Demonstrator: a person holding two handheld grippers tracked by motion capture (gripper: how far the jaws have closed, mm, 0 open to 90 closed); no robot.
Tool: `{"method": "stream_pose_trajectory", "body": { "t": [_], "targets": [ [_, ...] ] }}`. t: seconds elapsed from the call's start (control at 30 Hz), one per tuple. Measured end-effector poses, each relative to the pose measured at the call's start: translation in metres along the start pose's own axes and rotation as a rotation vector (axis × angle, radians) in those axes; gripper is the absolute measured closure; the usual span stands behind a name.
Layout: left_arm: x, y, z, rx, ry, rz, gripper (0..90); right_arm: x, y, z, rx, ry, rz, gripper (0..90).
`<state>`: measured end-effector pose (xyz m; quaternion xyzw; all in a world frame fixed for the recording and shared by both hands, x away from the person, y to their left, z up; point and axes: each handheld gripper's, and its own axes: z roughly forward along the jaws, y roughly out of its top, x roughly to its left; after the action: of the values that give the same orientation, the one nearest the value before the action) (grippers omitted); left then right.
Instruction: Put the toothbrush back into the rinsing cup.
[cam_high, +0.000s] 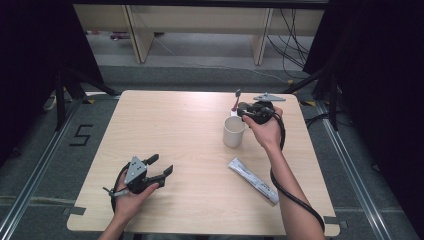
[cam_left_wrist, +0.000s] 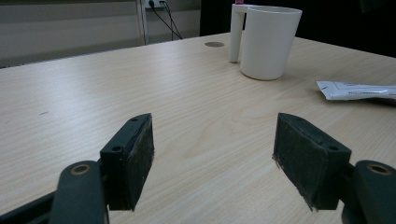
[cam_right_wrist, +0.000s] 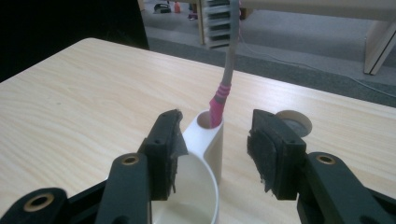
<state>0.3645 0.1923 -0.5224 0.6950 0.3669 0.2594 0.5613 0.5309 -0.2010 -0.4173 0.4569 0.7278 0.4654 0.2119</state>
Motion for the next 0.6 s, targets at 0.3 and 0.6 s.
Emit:
{"method": "stream_pose_trajectory", "body": {
  "t": [0.3,0.6],
  "targets": [
    [0.001,0.0,0.0,0.003,-0.002,-0.003,28.9,0.0,-0.009,-0.029,0.043,0.016,0.026,49.7],
    [0.001,0.0,0.0,0.002,-0.001,-0.003,29.0,-0.004,-0.022,-0.054,0.143,0.016,0.007,49.3]
  ]
}}
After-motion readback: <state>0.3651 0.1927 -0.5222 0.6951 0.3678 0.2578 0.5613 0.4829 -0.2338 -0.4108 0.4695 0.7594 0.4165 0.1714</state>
